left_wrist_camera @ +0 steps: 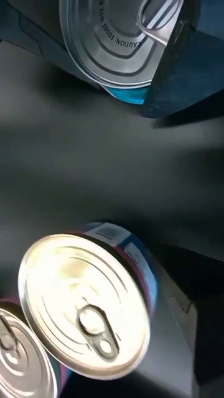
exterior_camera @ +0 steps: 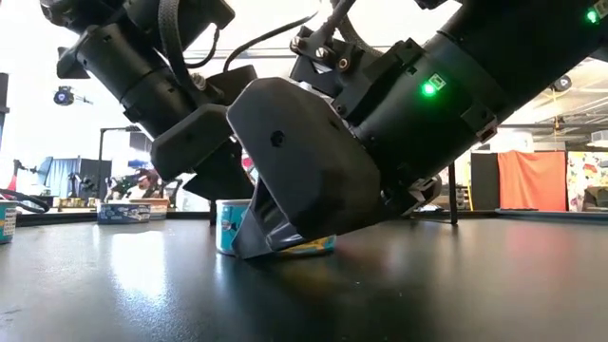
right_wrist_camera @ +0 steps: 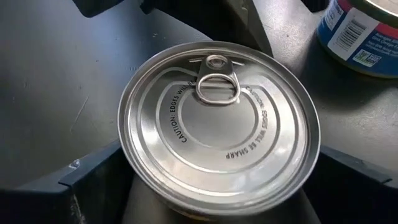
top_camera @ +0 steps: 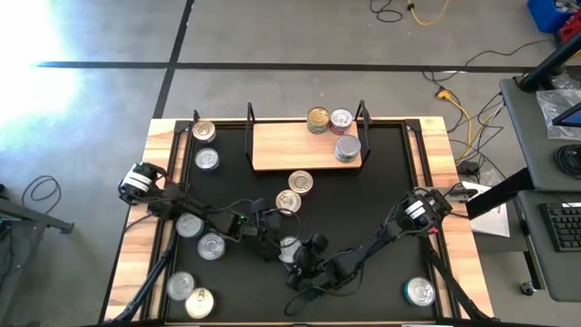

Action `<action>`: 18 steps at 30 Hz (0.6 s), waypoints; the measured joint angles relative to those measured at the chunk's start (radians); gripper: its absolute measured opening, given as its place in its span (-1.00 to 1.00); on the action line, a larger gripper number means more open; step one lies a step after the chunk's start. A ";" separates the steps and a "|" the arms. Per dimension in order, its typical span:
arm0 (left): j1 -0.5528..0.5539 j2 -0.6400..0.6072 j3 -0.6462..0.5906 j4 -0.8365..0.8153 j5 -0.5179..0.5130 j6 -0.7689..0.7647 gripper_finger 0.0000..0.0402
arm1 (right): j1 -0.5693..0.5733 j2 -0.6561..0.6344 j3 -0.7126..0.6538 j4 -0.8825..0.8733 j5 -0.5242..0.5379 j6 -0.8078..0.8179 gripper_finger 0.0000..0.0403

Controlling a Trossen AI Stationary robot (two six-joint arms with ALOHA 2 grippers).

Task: Stack canned seafood by type on shelf
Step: Put the yellow-blue tuna can on the shelf

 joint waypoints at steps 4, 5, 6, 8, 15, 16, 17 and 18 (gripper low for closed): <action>-0.001 0.030 0.012 0.024 0.011 0.110 0.67 | 0.000 -0.002 -0.002 -0.002 -0.015 -0.035 0.99; -0.001 0.033 0.016 0.024 0.010 0.149 0.67 | 0.000 -0.002 -0.002 -0.004 -0.024 -0.039 0.99; -0.001 0.033 0.018 0.027 0.009 0.178 0.67 | 0.000 -0.003 -0.002 -0.006 -0.032 -0.041 0.99; 0.000 0.029 0.019 0.030 0.006 0.209 0.67 | 0.001 -0.003 -0.003 -0.007 -0.040 -0.041 0.99; 0.013 0.014 0.019 0.030 0.036 0.232 0.67 | 0.003 -0.003 -0.002 -0.007 -0.047 -0.040 0.99; 0.013 0.014 0.019 0.030 0.036 0.235 0.67 | 0.003 -0.003 0.001 -0.009 -0.048 -0.040 0.99; 0.013 0.014 0.019 0.029 0.036 0.237 0.67 | 0.003 -0.003 0.003 -0.011 -0.050 -0.040 0.99; 0.013 0.013 0.019 0.024 0.033 0.237 0.67 | 0.003 -0.003 0.005 -0.012 -0.053 -0.040 0.99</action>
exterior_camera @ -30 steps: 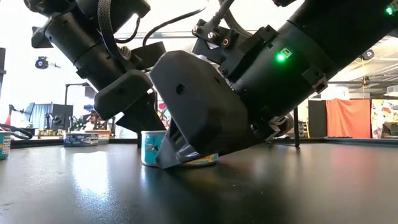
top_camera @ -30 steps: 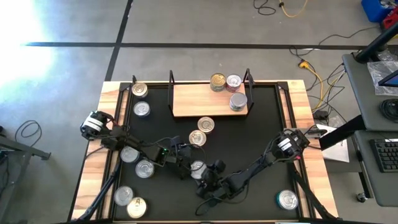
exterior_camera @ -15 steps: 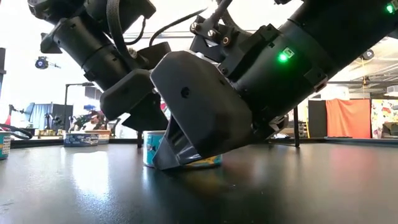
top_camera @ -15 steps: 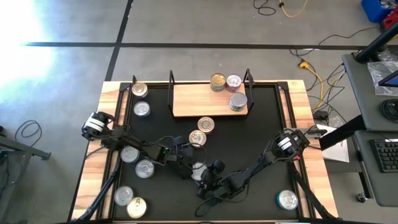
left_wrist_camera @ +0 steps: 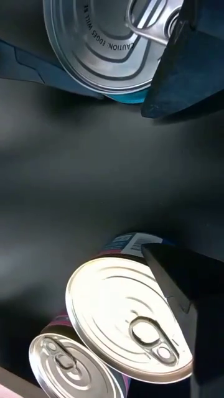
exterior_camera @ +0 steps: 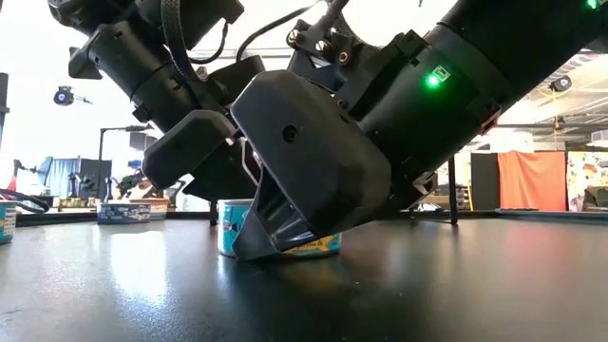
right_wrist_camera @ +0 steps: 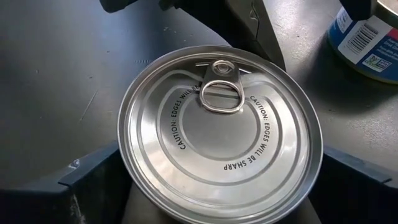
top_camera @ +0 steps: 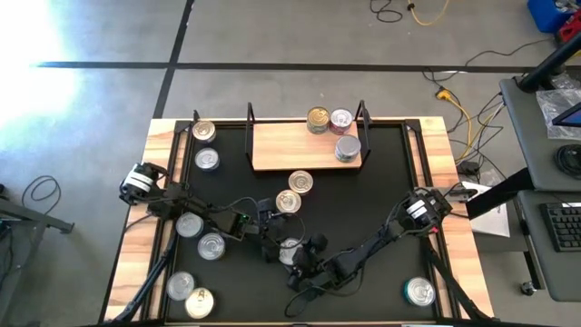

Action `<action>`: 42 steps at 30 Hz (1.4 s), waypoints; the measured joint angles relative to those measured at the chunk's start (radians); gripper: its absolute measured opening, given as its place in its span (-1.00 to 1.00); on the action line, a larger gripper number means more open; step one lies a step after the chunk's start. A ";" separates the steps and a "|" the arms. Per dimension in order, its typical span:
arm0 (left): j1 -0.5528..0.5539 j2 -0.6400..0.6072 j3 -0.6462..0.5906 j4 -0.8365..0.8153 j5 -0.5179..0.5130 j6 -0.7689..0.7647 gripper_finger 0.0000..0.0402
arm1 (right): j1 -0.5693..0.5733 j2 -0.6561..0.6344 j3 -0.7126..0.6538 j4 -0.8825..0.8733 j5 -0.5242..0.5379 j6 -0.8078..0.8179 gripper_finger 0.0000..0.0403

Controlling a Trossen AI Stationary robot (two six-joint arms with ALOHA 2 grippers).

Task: Stack canned seafood by type on shelf
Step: Put the yellow-blue tuna can on the shelf

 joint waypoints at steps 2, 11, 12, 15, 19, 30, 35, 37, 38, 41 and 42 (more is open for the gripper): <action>0.000 -0.012 0.000 -0.023 -0.010 -0.001 0.67 | 0.000 -0.001 0.006 -0.003 -0.016 -0.004 0.99; -0.009 -0.226 -0.004 -0.274 -0.041 -0.100 0.67 | -0.006 -0.030 0.050 -0.066 -0.146 -0.026 0.84; -0.010 -0.259 -0.007 -0.307 -0.044 -0.105 0.67 | -0.006 -0.037 0.054 -0.081 -0.150 -0.027 0.84; -0.010 -0.366 -0.013 -0.408 -0.061 -0.111 0.67 | -0.012 -0.068 0.062 -0.142 -0.171 -0.036 0.84; 0.005 -0.516 -0.017 -0.469 -0.092 -0.065 0.67 | -0.037 -0.144 0.075 -0.186 -0.199 -0.098 0.84; 0.189 -0.802 -0.017 -0.450 -0.027 0.108 0.67 | -0.272 -0.384 0.071 -0.300 -0.183 -0.267 0.83; 0.330 -0.830 -0.009 -0.405 0.173 0.175 0.67 | -0.414 -0.404 0.070 -0.308 -0.187 -0.330 0.83; 0.396 -0.818 0.001 -0.404 0.260 0.200 0.67 | -0.461 -0.404 0.070 -0.319 -0.188 -0.309 0.83; 0.426 -0.813 0.005 -0.398 0.300 0.222 0.67 | -0.480 -0.404 0.069 -0.322 -0.188 -0.298 0.83; 0.499 -0.794 0.009 -0.402 0.357 0.303 0.65 | -0.527 -0.408 0.069 -0.315 -0.188 -0.263 0.83; 0.518 -0.789 0.009 -0.400 0.359 0.333 0.63 | -0.539 -0.412 0.069 -0.316 -0.188 -0.260 0.83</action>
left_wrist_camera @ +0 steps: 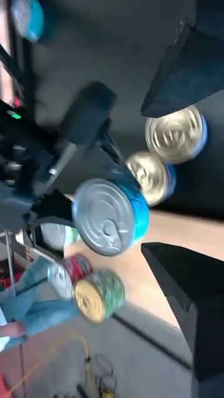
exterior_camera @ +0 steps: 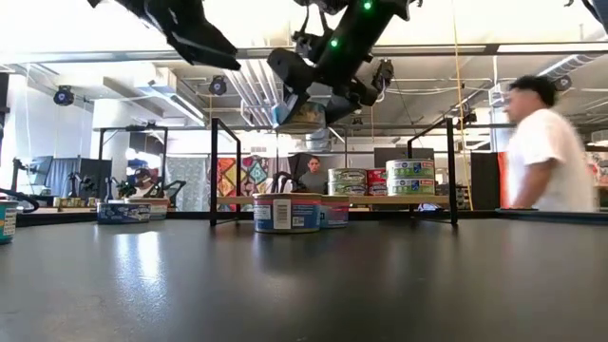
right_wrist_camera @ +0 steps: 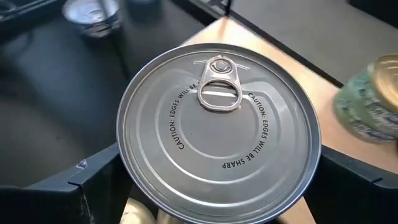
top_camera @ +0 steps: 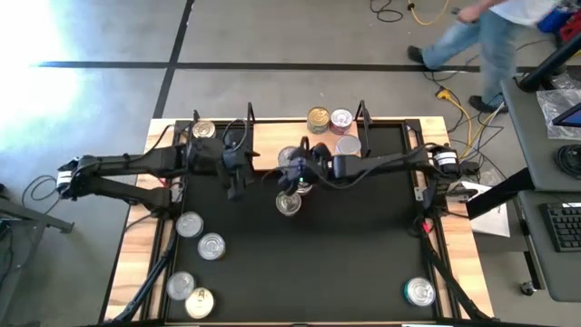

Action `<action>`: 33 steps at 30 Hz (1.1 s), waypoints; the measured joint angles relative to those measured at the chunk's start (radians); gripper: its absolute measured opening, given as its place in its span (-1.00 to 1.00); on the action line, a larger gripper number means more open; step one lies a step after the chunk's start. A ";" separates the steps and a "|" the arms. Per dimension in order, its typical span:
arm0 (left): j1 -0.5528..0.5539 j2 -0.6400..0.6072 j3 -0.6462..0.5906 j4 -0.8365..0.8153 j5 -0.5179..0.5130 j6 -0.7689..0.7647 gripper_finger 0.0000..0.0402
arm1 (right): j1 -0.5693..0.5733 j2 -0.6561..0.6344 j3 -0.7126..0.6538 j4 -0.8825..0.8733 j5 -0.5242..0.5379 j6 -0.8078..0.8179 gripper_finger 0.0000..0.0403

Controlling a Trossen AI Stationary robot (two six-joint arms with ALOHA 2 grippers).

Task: Stack canned seafood by type on shelf
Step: Put the yellow-blue tuna can on the shelf

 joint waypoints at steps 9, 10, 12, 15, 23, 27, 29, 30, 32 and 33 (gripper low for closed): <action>0.115 0.081 0.076 0.010 0.029 0.014 0.42 | -0.043 -0.083 -0.007 -0.029 -0.130 -0.069 0.84; 0.123 0.102 0.096 0.019 0.029 0.001 0.39 | -0.048 -0.087 -0.016 -0.033 -0.143 -0.088 0.84; 0.138 0.151 0.133 0.044 0.031 -0.032 0.33 | -0.064 -0.092 -0.039 -0.026 -0.155 -0.127 0.84; 0.156 0.240 0.191 0.071 0.030 -0.043 0.26 | -0.097 -0.092 -0.103 0.019 -0.185 -0.159 0.84; 0.223 0.417 0.275 0.133 0.064 -0.103 0.14 | -0.133 -0.096 -0.290 0.325 -0.211 -0.236 0.85; 0.252 0.463 0.276 0.192 0.111 -0.143 0.10 | -0.146 -0.092 -0.343 0.378 -0.216 -0.268 0.85; 0.253 0.492 0.284 0.180 0.122 -0.146 0.05 | -0.157 -0.092 -0.373 0.414 -0.216 -0.281 0.85; 0.253 0.507 0.294 0.167 0.126 -0.147 0.00 | -0.164 -0.092 -0.388 0.432 -0.217 -0.281 0.85; 0.252 0.544 0.324 0.123 0.128 -0.147 -0.12 | -0.182 -0.092 -0.415 0.459 -0.245 -0.282 0.85; 0.250 0.566 0.342 0.100 0.128 -0.147 -0.21 | -0.192 -0.091 -0.427 0.477 -0.263 -0.282 0.85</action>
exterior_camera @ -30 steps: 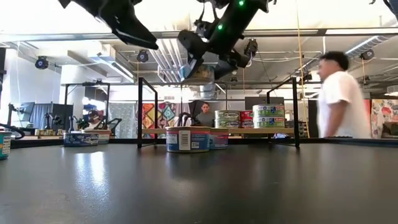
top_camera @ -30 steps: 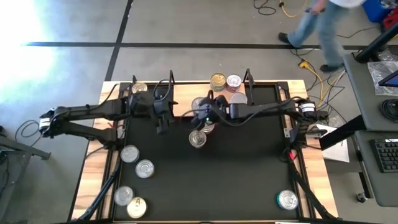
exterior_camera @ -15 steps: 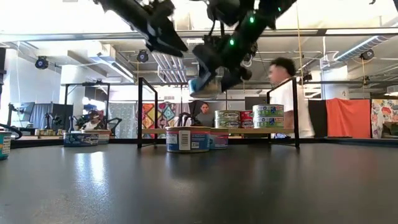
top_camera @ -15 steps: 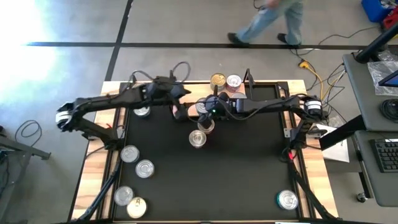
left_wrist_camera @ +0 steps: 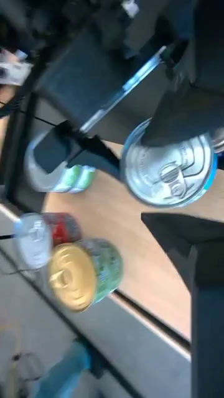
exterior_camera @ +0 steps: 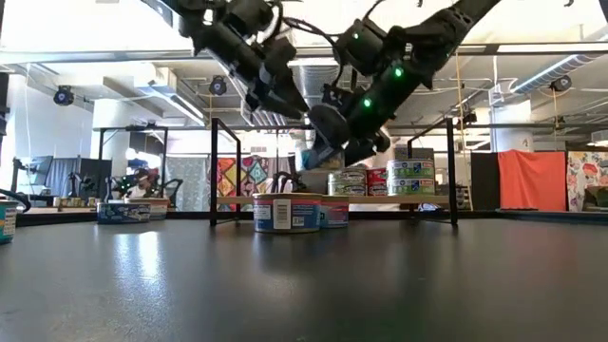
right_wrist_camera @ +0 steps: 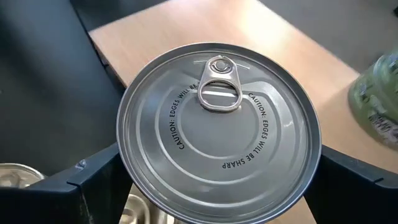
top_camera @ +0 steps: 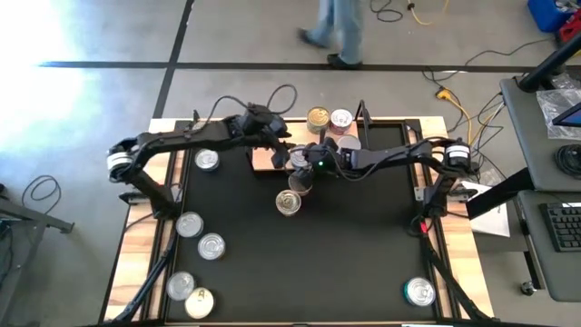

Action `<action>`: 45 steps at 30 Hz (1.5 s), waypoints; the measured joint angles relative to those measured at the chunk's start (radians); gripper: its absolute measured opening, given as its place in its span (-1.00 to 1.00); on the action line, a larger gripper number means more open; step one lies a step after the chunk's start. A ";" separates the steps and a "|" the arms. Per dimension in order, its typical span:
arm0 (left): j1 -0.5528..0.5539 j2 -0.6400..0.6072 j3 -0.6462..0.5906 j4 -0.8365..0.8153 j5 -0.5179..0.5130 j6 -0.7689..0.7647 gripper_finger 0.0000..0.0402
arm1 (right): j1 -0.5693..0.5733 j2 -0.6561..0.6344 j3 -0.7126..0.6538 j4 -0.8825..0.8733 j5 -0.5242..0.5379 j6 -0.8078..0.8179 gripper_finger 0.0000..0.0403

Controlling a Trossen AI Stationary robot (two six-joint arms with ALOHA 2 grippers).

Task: Stack canned seafood by type on shelf
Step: Put the yellow-blue tuna can on the shelf

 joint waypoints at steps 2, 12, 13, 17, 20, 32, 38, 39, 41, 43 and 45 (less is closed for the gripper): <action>-0.001 0.047 0.042 -0.044 0.000 0.000 -0.42 | -0.018 0.003 -0.023 0.045 -0.028 0.000 0.85; 0.025 0.211 0.187 -0.155 0.058 0.037 -0.98 | -0.047 0.004 -0.030 0.100 -0.058 -0.117 0.85; 0.025 0.220 0.194 -0.164 0.066 0.047 -0.99 | -0.048 0.004 -0.029 0.101 -0.058 -0.128 0.85; 0.025 0.246 0.209 -0.173 0.109 0.092 -1.00 | -0.058 0.005 -0.030 0.100 -0.059 -0.156 0.85; 0.025 0.260 0.205 -0.170 0.135 0.125 -1.00 | -0.065 0.019 -0.028 0.120 -0.080 -0.178 0.85; 0.025 0.294 0.138 -0.165 0.155 0.149 -1.00 | -0.073 0.178 0.090 0.072 -0.117 -0.186 0.85; 0.027 0.295 0.109 -0.107 0.161 0.148 -1.00 | -0.076 0.182 0.098 0.053 -0.136 -0.201 0.85; 0.027 0.295 0.106 -0.101 0.174 0.157 -1.00 | -0.078 0.182 0.099 0.048 -0.150 -0.195 0.85; 0.028 0.295 0.100 -0.088 0.180 0.181 -1.00 | -0.082 0.182 0.104 0.021 -0.177 -0.184 0.85; 0.030 0.295 0.084 -0.054 0.184 0.201 -1.00 | -0.082 0.182 0.109 0.000 -0.182 -0.176 0.85; 0.034 0.295 0.065 -0.012 0.197 0.199 -1.00 | -0.083 0.182 0.110 -0.010 -0.183 -0.174 0.85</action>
